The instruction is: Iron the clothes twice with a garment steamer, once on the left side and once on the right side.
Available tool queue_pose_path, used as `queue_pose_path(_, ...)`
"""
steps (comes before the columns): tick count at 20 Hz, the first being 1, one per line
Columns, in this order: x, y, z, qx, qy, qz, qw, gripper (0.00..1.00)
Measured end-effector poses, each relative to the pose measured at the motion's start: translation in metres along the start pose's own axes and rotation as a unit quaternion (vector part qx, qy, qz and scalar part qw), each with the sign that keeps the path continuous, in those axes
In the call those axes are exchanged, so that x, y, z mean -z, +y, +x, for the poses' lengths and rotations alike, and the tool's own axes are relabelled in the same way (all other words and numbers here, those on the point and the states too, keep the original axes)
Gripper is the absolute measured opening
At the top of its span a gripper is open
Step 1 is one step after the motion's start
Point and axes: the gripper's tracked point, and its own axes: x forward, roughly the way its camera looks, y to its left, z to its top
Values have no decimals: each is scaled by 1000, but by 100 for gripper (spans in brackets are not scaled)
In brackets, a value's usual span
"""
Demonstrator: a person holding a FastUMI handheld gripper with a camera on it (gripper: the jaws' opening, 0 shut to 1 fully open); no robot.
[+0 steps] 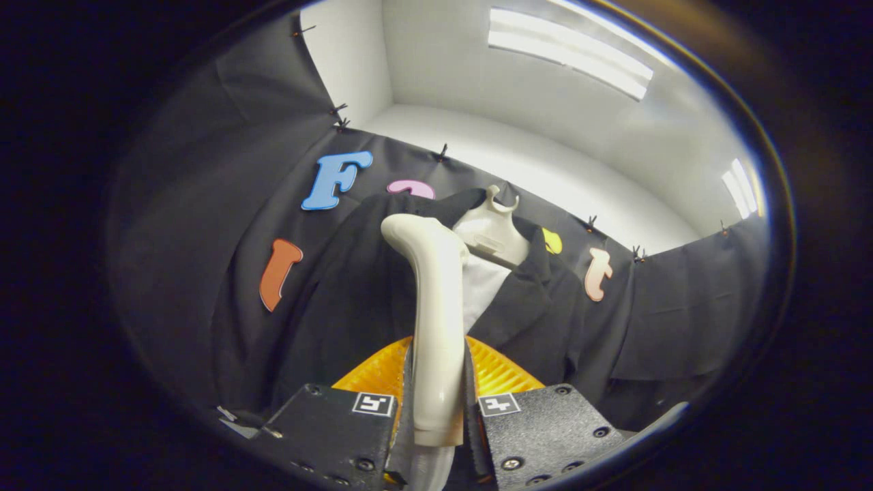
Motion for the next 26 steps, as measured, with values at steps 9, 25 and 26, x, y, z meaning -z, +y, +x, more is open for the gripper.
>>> queue_pose_path(9, 45, 9, -34, -20, 43, 4, 999, 32)
queue_pose_path(25, 119, 54, -104, -51, 117, -1, 992, 32)
queue_pose_path(26, 126, 58, -109, -56, 123, -1, 991, 32)
